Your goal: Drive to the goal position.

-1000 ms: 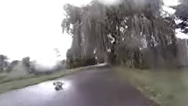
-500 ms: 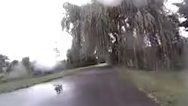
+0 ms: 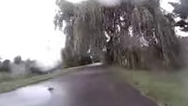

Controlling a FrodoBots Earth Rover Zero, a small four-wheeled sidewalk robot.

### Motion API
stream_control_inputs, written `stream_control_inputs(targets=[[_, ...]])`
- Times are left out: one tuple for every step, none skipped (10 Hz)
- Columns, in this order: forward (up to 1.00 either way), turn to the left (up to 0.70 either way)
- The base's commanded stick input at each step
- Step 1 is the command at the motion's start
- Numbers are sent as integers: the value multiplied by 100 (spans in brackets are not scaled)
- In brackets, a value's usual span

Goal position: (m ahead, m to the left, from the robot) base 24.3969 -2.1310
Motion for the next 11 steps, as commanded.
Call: stream_control_inputs(targets=[[85,0],[85,0],[85,0],[85,0],[85,0],[85,0],[85,0],[85,0],[85,0],[85,0],[85,0]])
